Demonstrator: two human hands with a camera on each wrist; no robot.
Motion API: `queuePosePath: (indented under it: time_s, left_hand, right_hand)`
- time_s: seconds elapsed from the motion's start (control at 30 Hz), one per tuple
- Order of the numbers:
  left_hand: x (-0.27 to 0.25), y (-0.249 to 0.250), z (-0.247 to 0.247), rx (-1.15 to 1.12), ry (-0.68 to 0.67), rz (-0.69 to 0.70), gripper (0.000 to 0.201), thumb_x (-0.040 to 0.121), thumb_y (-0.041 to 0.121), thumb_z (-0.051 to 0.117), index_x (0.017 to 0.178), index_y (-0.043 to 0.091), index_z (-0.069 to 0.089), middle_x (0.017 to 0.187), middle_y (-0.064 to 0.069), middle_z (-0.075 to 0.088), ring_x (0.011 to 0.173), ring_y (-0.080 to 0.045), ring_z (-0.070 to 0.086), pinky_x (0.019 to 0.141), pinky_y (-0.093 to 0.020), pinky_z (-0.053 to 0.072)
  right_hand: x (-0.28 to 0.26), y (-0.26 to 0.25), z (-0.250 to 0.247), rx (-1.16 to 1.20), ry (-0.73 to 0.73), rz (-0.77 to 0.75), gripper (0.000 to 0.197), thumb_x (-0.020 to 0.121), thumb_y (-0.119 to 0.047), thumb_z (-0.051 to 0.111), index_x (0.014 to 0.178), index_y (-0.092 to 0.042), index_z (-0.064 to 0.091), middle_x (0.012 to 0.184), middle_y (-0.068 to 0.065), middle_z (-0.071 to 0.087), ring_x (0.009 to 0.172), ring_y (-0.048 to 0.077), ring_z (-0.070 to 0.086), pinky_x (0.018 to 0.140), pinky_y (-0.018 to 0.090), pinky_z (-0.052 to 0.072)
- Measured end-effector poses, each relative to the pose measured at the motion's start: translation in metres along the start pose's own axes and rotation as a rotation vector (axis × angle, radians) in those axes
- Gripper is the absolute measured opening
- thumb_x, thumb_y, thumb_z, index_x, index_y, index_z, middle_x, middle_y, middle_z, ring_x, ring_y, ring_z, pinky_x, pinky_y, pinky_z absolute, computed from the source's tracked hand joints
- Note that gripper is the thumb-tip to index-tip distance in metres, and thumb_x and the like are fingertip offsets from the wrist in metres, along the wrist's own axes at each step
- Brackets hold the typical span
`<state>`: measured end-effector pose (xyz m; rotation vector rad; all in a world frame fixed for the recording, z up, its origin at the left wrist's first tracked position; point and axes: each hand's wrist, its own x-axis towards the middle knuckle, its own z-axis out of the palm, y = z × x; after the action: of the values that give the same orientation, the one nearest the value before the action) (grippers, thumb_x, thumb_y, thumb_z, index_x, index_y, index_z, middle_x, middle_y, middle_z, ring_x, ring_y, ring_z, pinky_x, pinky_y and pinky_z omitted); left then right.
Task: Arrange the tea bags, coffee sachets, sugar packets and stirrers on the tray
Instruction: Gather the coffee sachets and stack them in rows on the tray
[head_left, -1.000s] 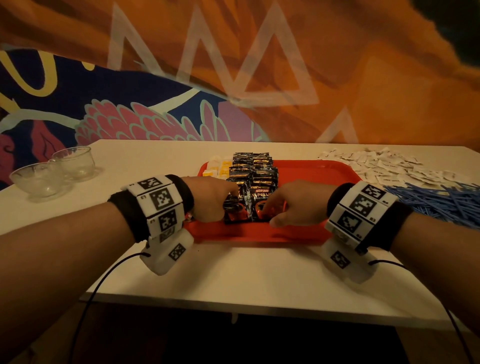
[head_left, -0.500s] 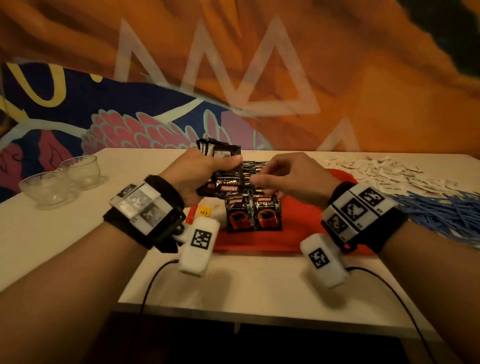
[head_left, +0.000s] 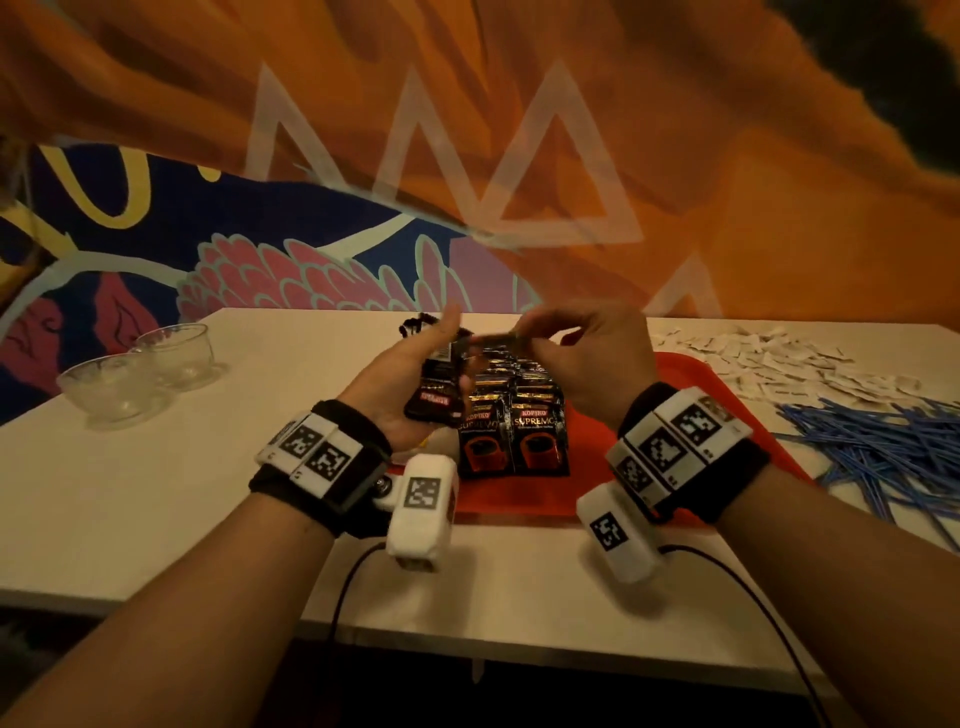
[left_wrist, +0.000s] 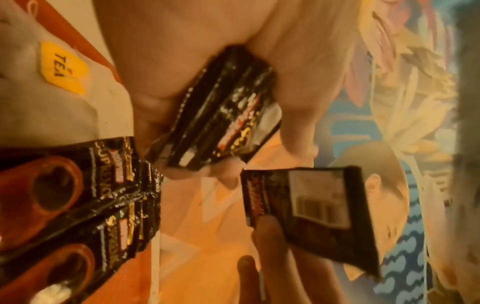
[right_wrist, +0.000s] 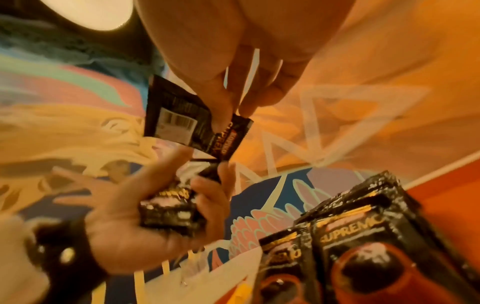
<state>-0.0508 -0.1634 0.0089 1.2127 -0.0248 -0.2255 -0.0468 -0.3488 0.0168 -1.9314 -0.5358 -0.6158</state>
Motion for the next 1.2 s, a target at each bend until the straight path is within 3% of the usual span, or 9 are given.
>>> queuePosePath:
  time_s: [0.1,0.23,0.33,0.47,0.57,0.67,0.8,1.03,1.2]
  left_hand:
    - [0.0,0.0,0.005,0.032,0.04,0.12,0.029,0.085,0.014,0.069,0.111,0.0,0.069,0.108,-0.02,0.067,0.089,-0.032,0.066,0.094,-0.048,0.051]
    - [0.001,0.001,0.011,0.132,0.194,0.343,0.024,0.088,-0.003,0.067,0.111,0.001,0.066,0.103,-0.019,0.07,0.094,-0.035,0.069,0.084,-0.045,0.058]
    - [-0.002,0.001,0.02,0.193,0.194,0.429,0.02,0.088,-0.005,0.067,0.105,0.006,0.067,0.099,-0.016,0.071,0.096,-0.035,0.07,0.085,-0.045,0.058]
    - [-0.009,0.005,0.031,0.164,0.116,0.443,0.01,0.089,0.001,0.067,0.096,0.008,0.065,0.088,-0.01,0.068,0.087,-0.029,0.068,0.077,-0.039,0.058]
    - [-0.011,0.006,0.032,0.151,0.135,0.441,0.006,0.089,0.004,0.069,0.091,0.008,0.065,0.081,-0.008,0.066,0.083,-0.028,0.066,0.078,-0.042,0.057]
    - [-0.011,0.004,0.034,0.135,0.218,0.39,0.006,0.089,0.002,0.068,0.095,0.003,0.067,0.076,-0.008,0.067,0.067,-0.023,0.067,0.053,-0.029,0.054]
    - [-0.012,0.003,0.038,0.17,0.271,0.377,0.012,0.091,0.004,0.067,0.103,0.006,0.065,0.079,-0.008,0.068,0.067,-0.024,0.068,0.047,-0.026,0.05]
    - [-0.022,0.01,0.034,0.178,0.3,0.403,0.01,0.092,0.01,0.069,0.101,0.013,0.065,0.091,-0.007,0.07,0.084,-0.025,0.071,0.059,-0.032,0.055]
    - [-0.025,0.016,0.016,0.157,0.395,0.314,0.021,0.096,0.019,0.066,0.113,0.006,0.064,0.086,-0.004,0.072,0.072,-0.018,0.07,0.063,-0.035,0.059]
  right_hand:
    - [-0.005,0.002,0.002,-0.047,-0.016,-0.07,0.044,0.079,0.006,0.071,0.072,-0.038,0.068,0.091,-0.011,0.069,0.081,0.001,0.064,0.067,0.013,0.049]
    - [-0.003,0.008,-0.005,0.223,0.025,0.154,0.027,0.081,-0.003,0.072,0.09,-0.028,0.067,0.098,-0.003,0.072,0.093,0.01,0.069,0.077,0.029,0.056]
    - [-0.003,0.006,-0.002,0.35,-0.177,0.339,0.025,0.079,-0.013,0.08,0.098,-0.022,0.067,0.095,0.003,0.073,0.091,0.019,0.071,0.079,0.036,0.057]
    - [-0.003,0.003,0.002,0.242,-0.148,0.248,0.025,0.082,-0.001,0.075,0.087,-0.025,0.069,0.091,0.0,0.075,0.09,0.018,0.072,0.087,0.039,0.057]
    - [-0.002,0.0,-0.001,0.141,-0.141,0.186,0.024,0.084,-0.003,0.074,0.086,-0.026,0.07,0.089,-0.005,0.074,0.086,0.008,0.07,0.084,0.022,0.054]
    - [-0.004,-0.006,-0.003,0.064,-0.148,0.142,0.016,0.084,-0.005,0.074,0.095,-0.017,0.075,0.09,-0.007,0.072,0.081,-0.003,0.064,0.07,0.005,0.045]
    - [-0.007,-0.008,-0.003,0.121,-0.152,0.158,0.014,0.081,0.0,0.075,0.09,-0.011,0.073,0.085,-0.003,0.073,0.078,0.005,0.069,0.077,0.016,0.053]
    - [-0.005,-0.004,-0.004,0.13,-0.164,0.209,0.015,0.08,-0.009,0.079,0.084,-0.023,0.074,0.086,-0.001,0.076,0.085,0.013,0.072,0.084,0.033,0.058]
    - [-0.004,0.002,-0.007,-0.016,-0.184,0.378,0.008,0.08,-0.022,0.081,0.08,-0.024,0.073,0.093,-0.005,0.071,0.09,0.012,0.066,0.078,0.026,0.051]
